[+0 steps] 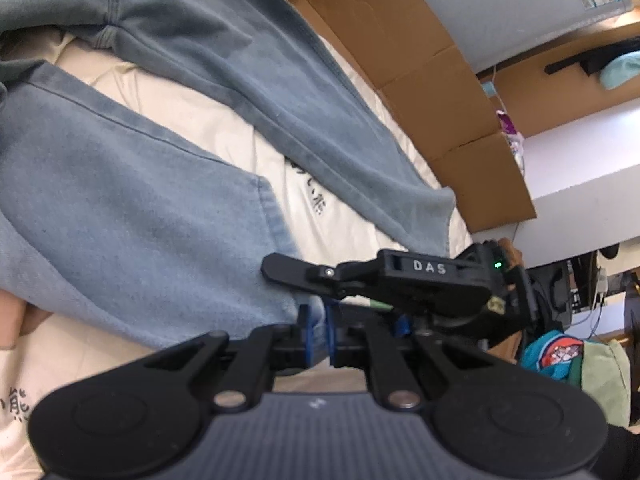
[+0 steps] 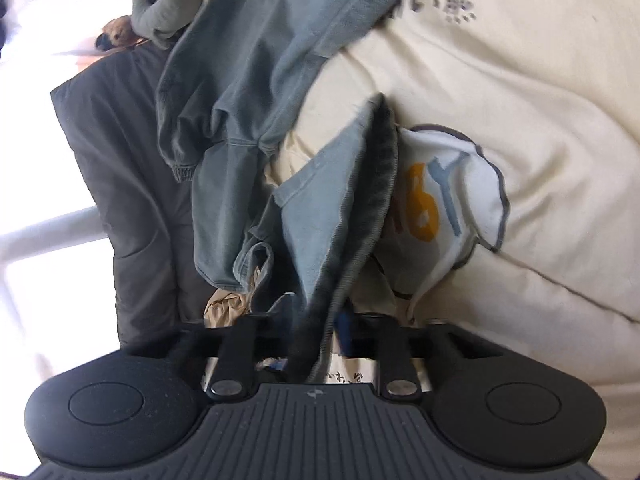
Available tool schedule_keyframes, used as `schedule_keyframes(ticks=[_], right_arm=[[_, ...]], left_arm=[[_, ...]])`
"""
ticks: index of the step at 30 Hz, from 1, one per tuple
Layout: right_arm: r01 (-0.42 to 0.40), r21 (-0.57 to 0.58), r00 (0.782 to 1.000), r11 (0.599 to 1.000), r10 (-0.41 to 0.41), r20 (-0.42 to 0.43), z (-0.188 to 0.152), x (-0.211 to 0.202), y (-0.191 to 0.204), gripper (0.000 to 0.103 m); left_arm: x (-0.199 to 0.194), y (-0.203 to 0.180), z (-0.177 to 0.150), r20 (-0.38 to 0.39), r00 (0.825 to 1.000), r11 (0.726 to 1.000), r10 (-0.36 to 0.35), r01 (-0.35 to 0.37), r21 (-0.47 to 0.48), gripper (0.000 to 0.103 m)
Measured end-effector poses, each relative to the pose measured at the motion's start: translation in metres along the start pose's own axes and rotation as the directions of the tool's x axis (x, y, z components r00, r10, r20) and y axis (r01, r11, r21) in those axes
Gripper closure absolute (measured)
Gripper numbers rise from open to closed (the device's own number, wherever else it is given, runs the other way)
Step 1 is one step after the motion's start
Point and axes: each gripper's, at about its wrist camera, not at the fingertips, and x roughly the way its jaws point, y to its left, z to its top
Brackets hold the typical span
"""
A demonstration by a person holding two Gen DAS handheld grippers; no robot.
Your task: Fold clothes
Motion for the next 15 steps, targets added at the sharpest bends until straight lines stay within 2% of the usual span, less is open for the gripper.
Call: schedule_keyframes(ticks=[3, 5, 6, 7, 9, 11, 12, 13, 15], right_arm=[[0.050, -0.070, 0.999, 0.996, -0.050, 0.012, 0.001, -0.005, 0.008, 0.100], [0.073, -0.084, 0.997, 0.994, -0.071, 0.030, 0.002, -0.011, 0.009, 0.101], [0.083, -0.093, 0.996, 0.992, -0.079, 0.040, 0.002, -0.015, 0.009, 0.101], [0.094, -0.103, 0.995, 0.990, -0.089, 0.053, 0.002, -0.019, 0.010, 0.101], [0.114, -0.113, 0.991, 0.987, -0.105, 0.082, 0.003, -0.028, 0.010, 0.101], [0.134, -0.122, 0.986, 0.983, -0.121, 0.112, 0.005, -0.039, 0.010, 0.101], [0.145, -0.130, 0.983, 0.981, -0.128, 0.127, 0.007, -0.046, 0.010, 0.101], [0.154, -0.134, 0.981, 0.979, -0.136, 0.141, 0.008, -0.053, 0.010, 0.101], [0.174, -0.140, 0.974, 0.975, -0.149, 0.167, 0.009, -0.068, 0.010, 0.101]], left_arm=[[0.001, 0.005, 0.001, -0.009, 1.000, 1.000, 0.028, -0.028, -0.009, 0.093], [-0.002, 0.009, 0.003, 0.000, 0.998, 0.998, 0.057, -0.057, -0.004, 0.082], [-0.004, 0.011, 0.003, 0.004, 0.998, 0.998, 0.070, -0.070, -0.003, 0.071], [-0.007, 0.013, 0.004, 0.012, 0.996, 0.996, 0.092, -0.092, -0.003, 0.067], [-0.013, 0.023, 0.007, 0.025, 0.990, 0.990, 0.138, -0.138, -0.014, 0.067], [-0.020, 0.036, 0.009, 0.033, 0.982, 0.982, 0.185, -0.184, -0.035, 0.061], [-0.024, 0.044, 0.011, 0.041, 0.975, 0.975, 0.218, -0.216, -0.048, 0.052], [-0.028, 0.052, 0.012, 0.049, 0.966, 0.967, 0.252, -0.249, -0.061, 0.048], [-0.036, 0.067, 0.015, 0.061, 0.949, 0.949, 0.308, -0.303, -0.084, 0.045]])
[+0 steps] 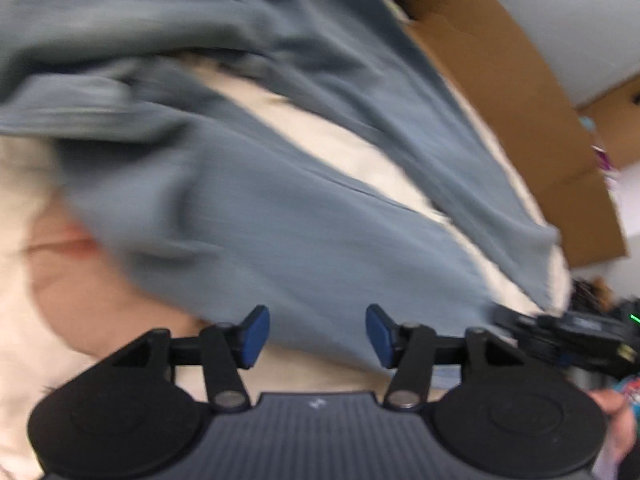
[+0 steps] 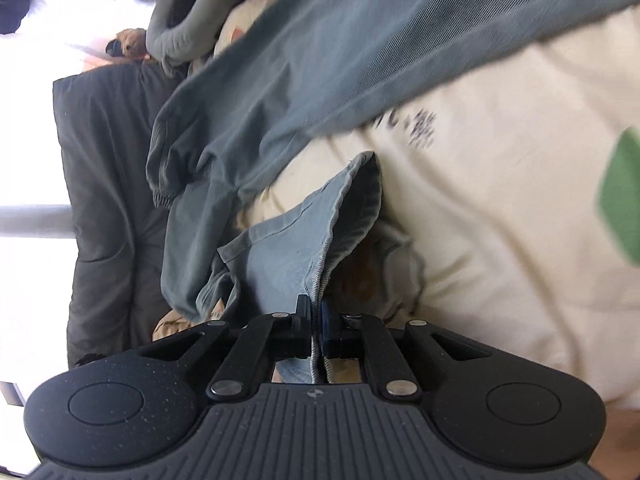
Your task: Fold clothes
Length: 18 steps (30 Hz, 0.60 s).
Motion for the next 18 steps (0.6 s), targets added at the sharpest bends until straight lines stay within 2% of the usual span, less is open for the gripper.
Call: schedule_keyframes(ticks=[5, 6, 7, 11, 15, 18], right_arm=[[0.072, 0.010, 0.995, 0.997, -0.073, 0.066, 0.004, -0.039, -0.018, 0.101], [0.086, 0.014, 0.993, 0.996, -0.087, 0.082, 0.005, -0.045, -0.022, 0.101], [0.100, 0.019, 0.990, 0.995, -0.101, 0.097, 0.006, -0.052, -0.026, 0.101], [0.166, 0.039, 0.971, 0.985, -0.170, 0.169, 0.012, -0.080, -0.040, 0.103], [0.184, 0.086, 0.955, 0.979, -0.199, 0.219, 0.021, -0.110, -0.059, 0.103], [0.173, 0.105, 0.957, 0.979, -0.192, 0.219, 0.021, -0.117, -0.069, 0.103]], left_arm=[[-0.006, 0.038, 0.009, 0.020, 0.994, 0.992, 0.104, -0.102, -0.077, 0.040], [-0.007, 0.043, 0.011, 0.023, 0.992, 0.989, 0.122, -0.120, -0.089, 0.036], [-0.009, 0.049, 0.012, 0.028, 0.991, 0.986, 0.134, -0.130, -0.103, 0.031], [-0.012, 0.061, 0.017, 0.040, 0.980, 0.973, 0.195, -0.188, -0.133, 0.029], [-0.010, 0.068, 0.018, 0.032, 0.981, 0.971, 0.192, -0.186, -0.148, 0.026], [-0.010, 0.067, 0.019, 0.022, 0.978, 0.968, 0.210, -0.204, -0.145, 0.025]])
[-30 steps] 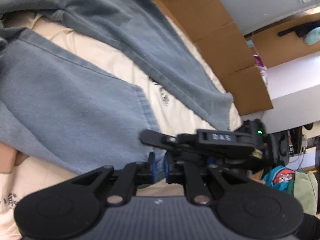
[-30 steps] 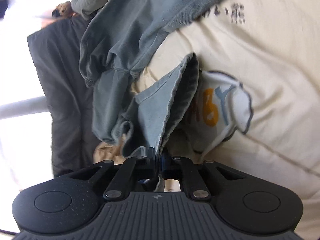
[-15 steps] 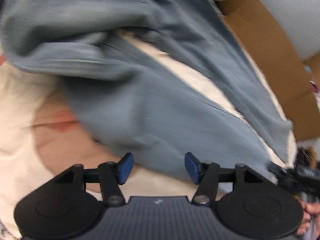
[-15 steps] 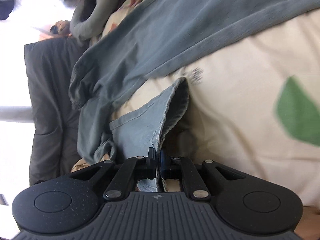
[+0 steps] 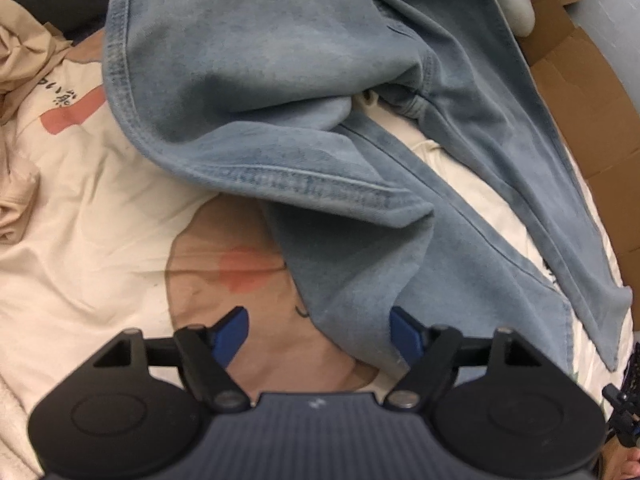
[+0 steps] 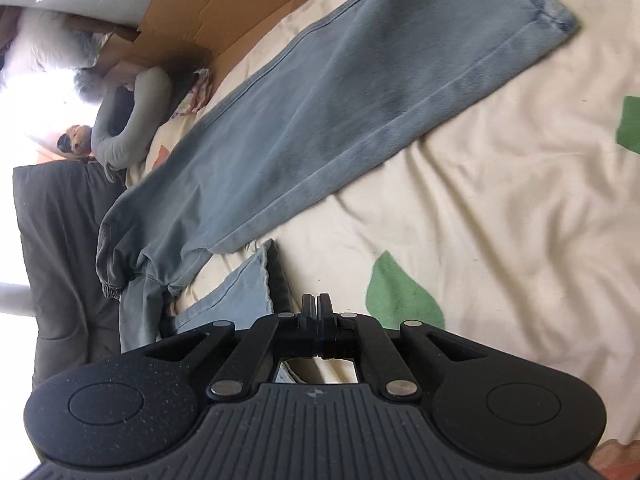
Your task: Fold clothes
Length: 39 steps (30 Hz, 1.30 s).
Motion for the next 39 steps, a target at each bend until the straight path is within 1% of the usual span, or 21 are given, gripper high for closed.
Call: schedule_keyframes(ticks=[3, 5, 7, 8, 9, 11, 16, 18, 20, 21, 22, 27, 29, 31, 32, 33, 34, 36, 38, 39], right_arm=[[-0.002, 0.001, 0.999, 1.000, 0.002, -0.041, -0.005, 0.011, -0.002, 0.102], [-0.008, 0.003, 0.998, 1.000, 0.009, -0.067, -0.010, 0.020, -0.002, 0.100], [-0.029, -0.008, 0.996, 1.000, 0.028, -0.081, -0.014, 0.026, 0.003, 0.088], [-0.039, -0.013, 0.995, 0.999, 0.038, -0.088, -0.015, 0.029, 0.006, 0.075], [-0.049, -0.019, 0.994, 0.999, 0.047, -0.095, -0.017, 0.032, 0.008, 0.066], [-0.070, -0.029, 0.992, 0.997, 0.066, -0.109, -0.020, 0.038, 0.014, 0.065], [-0.077, -0.083, 0.985, 0.994, 0.063, -0.158, -0.023, 0.060, 0.026, 0.060], [-0.083, -0.098, 0.982, 0.992, 0.064, -0.180, -0.025, 0.069, 0.029, 0.059], [-0.085, -0.111, 0.979, 0.990, 0.063, -0.193, -0.027, 0.078, 0.032, 0.058], [-0.086, -0.117, 0.978, 0.989, 0.062, -0.199, -0.028, 0.083, 0.033, 0.058], [-0.088, -0.124, 0.977, 0.988, 0.061, -0.206, -0.030, 0.087, 0.035, 0.058], [-0.090, -0.183, 0.971, 0.979, 0.045, -0.234, -0.037, 0.110, 0.046, 0.060], [-0.077, -0.206, 0.972, 0.976, 0.028, -0.233, -0.040, 0.118, 0.053, 0.060], [-0.093, -0.223, 0.973, 0.970, 0.041, -0.228, -0.041, 0.122, 0.060, 0.062], [-0.091, -0.239, 0.974, 0.967, 0.037, -0.223, -0.041, 0.122, 0.063, 0.064], [-0.090, -0.252, 0.975, 0.964, 0.034, -0.219, -0.041, 0.122, 0.065, 0.070], [-0.086, -0.259, 0.977, 0.962, 0.030, -0.213, -0.041, 0.122, 0.066, 0.075], [-0.078, -0.270, 0.979, 0.960, 0.023, -0.201, -0.040, 0.122, 0.067, 0.089], [-0.079, -0.273, 0.980, 0.959, 0.025, -0.196, -0.039, 0.120, 0.067, 0.094], [-0.084, -0.271, 0.980, 0.959, 0.031, -0.196, -0.039, 0.119, 0.068, 0.097]], left_arm=[[-0.004, 0.000, 0.000, -0.006, 1.000, 1.000, 0.018, -0.018, -0.008, 0.025], [-0.012, 0.000, -0.001, 0.017, 1.000, 1.000, 0.023, -0.023, -0.018, 0.025], [-0.021, 0.003, -0.001, 0.032, 0.999, 0.999, 0.034, -0.034, -0.025, 0.024], [-0.025, 0.004, -0.001, 0.039, 0.998, 0.999, 0.040, -0.039, -0.028, 0.024], [-0.027, 0.006, 0.000, 0.044, 0.998, 0.999, 0.045, -0.044, -0.033, 0.024], [-0.031, 0.010, 0.003, 0.054, 0.997, 0.998, 0.057, -0.056, -0.033, 0.024], [-0.034, 0.013, 0.014, 0.085, 0.994, 0.997, 0.067, -0.064, -0.034, 0.024], [-0.036, 0.013, 0.017, 0.108, 0.992, 0.997, 0.063, -0.059, -0.047, 0.024], [-0.040, 0.013, 0.020, 0.148, 0.987, 0.997, 0.057, -0.048, -0.061, 0.022], [-0.041, 0.013, 0.022, 0.160, 0.986, 0.997, 0.054, -0.043, -0.068, 0.020], [-0.041, 0.012, 0.024, 0.171, 0.984, 0.996, 0.051, -0.038, -0.075, 0.019], [-0.030, 0.017, 0.036, 0.225, 0.973, 0.994, 0.056, -0.034, -0.102, 0.019], [-0.021, 0.024, 0.040, 0.254, 0.964, 0.993, 0.075, -0.049, -0.108, 0.019], [-0.014, 0.031, 0.046, 0.261, 0.959, 0.988, 0.112, -0.079, -0.134, 0.019], [-0.012, 0.034, 0.048, 0.261, 0.959, 0.987, 0.114, -0.079, -0.140, 0.020], [-0.009, 0.037, 0.050, 0.263, 0.958, 0.987, 0.113, -0.078, -0.140, 0.020], [-0.007, 0.039, 0.051, 0.262, 0.958, 0.987, 0.118, -0.083, -0.138, 0.020], [-0.005, 0.044, 0.052, 0.260, 0.957, 0.986, 0.125, -0.091, -0.140, 0.021], [-0.004, 0.049, 0.054, 0.255, 0.958, 0.983, 0.132, -0.094, -0.157, 0.028], [-0.004, 0.053, 0.055, 0.251, 0.958, 0.981, 0.137, -0.095, -0.170, 0.038]])
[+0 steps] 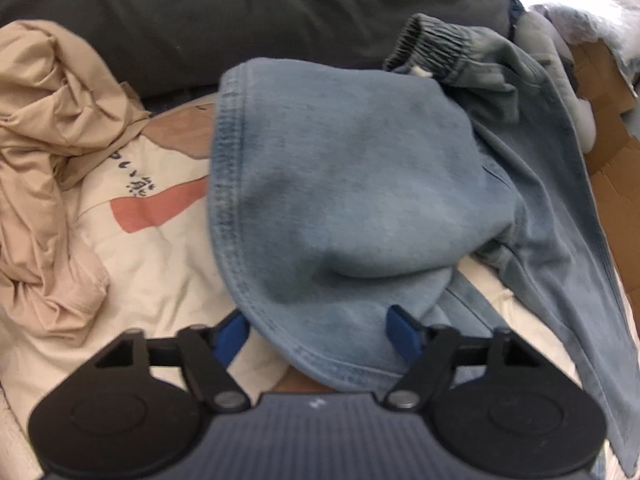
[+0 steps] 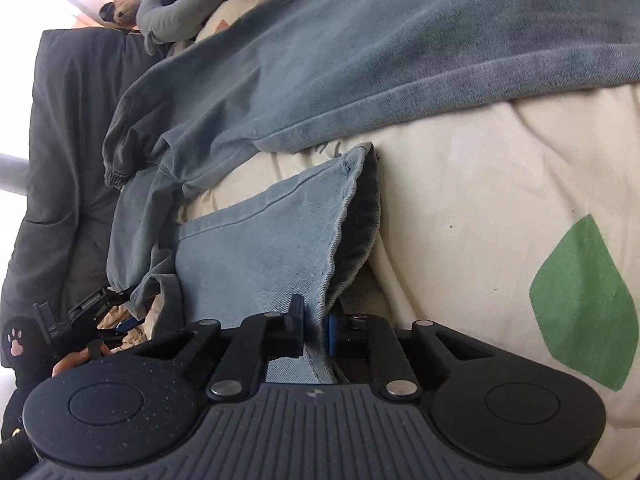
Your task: Fold clothes
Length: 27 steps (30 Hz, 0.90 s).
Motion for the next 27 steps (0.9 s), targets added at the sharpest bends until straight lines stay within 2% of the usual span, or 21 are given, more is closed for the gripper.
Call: schedule_keyframes(ticks=[1, 2, 3, 4, 9, 13, 18, 27], right_arm=[[-0.006, 0.001, 1.000, 1.000, 0.006, 0.001, 0.000, -0.001, 0.000, 0.098], [-0.007, 0.023, 1.000, 1.000, 0.007, -0.004, 0.000, -0.003, -0.002, 0.099], [-0.002, 0.033, 1.000, 0.999, 0.002, 0.000, 0.000, -0.007, -0.003, 0.100], [0.003, 0.043, 1.000, 0.999, -0.004, 0.004, 0.001, -0.010, -0.004, 0.100], [0.028, 0.067, 0.998, 0.997, -0.031, 0.050, -0.001, -0.041, -0.007, 0.101], [0.092, 0.117, 0.990, 0.989, -0.104, 0.095, -0.013, -0.075, -0.029, 0.101], [0.153, 0.178, 0.976, 0.972, -0.177, 0.126, -0.024, -0.109, -0.052, 0.101], [0.242, 0.194, 0.946, 0.951, -0.275, 0.171, -0.031, -0.154, -0.056, 0.101]], left_arm=[[0.001, 0.003, 0.001, -0.004, 1.000, 1.000, 0.005, -0.005, -0.012, 0.058], [0.002, 0.006, 0.003, -0.018, 1.000, 1.000, 0.006, -0.007, -0.024, 0.069], [0.003, 0.009, 0.004, -0.033, 0.999, 0.999, 0.007, -0.008, -0.036, 0.091], [0.003, 0.011, 0.006, -0.039, 0.999, 0.999, 0.011, -0.012, -0.037, 0.095], [-0.009, 0.016, 0.005, -0.024, 1.000, 1.000, -0.001, 0.001, -0.022, 0.098], [-0.016, 0.013, 0.002, -0.031, 0.999, 1.000, -0.011, 0.011, -0.005, 0.099], [-0.021, 0.012, -0.001, -0.036, 0.999, 1.000, -0.025, 0.026, 0.008, 0.100], [-0.041, 0.014, -0.008, -0.051, 0.998, 0.998, -0.048, 0.050, 0.032, 0.100]])
